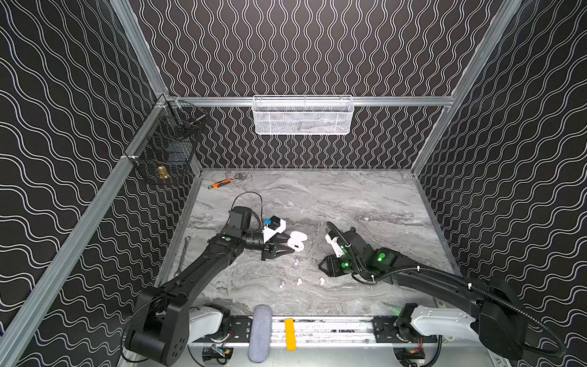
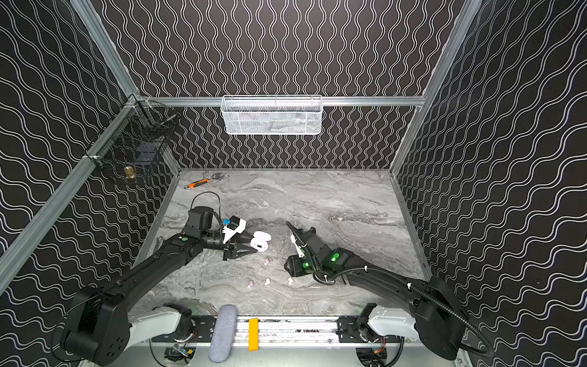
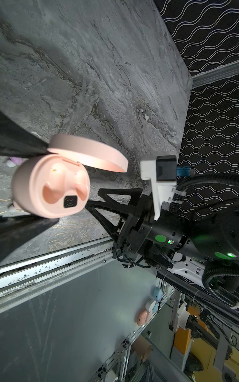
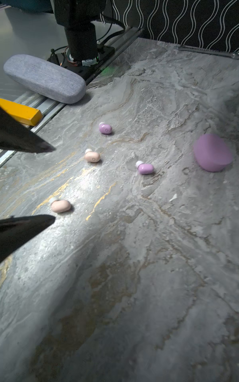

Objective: Insert wireless bluetooth earbuds into charging case
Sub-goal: Pick up the wireless bluetooth earbud from the bottom-center of the table.

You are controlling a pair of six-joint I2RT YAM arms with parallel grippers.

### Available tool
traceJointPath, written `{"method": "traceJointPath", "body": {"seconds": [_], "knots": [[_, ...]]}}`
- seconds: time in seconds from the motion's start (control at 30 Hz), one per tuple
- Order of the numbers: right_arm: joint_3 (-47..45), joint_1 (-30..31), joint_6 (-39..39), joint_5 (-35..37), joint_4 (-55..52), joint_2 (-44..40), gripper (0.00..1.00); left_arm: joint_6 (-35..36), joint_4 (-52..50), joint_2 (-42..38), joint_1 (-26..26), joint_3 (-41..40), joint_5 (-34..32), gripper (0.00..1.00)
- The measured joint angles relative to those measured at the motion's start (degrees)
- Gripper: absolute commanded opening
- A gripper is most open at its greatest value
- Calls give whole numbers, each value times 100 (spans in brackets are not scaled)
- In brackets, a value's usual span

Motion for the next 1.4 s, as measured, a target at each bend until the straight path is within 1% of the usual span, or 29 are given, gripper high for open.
{"method": "traceJointPath", "body": {"seconds": [0.13,0.23,0.37,0.5,1.4], "knots": [[-245,0,168,-138,48,155,44,-15,2,0,0,0,0,25],[-382,0,225,-214,116,286,40,-17,4,0,0,0,0,25],[-420,0,236,-260,308,487,34,-31,4,0,0,-2,0,25],[-483,0,234,-334,463,651,32,-35,4,0,0,-7,0,25],[-636,-33,125,-466,925,1132,30,-37,0,0,0,-7,0,25]]}}
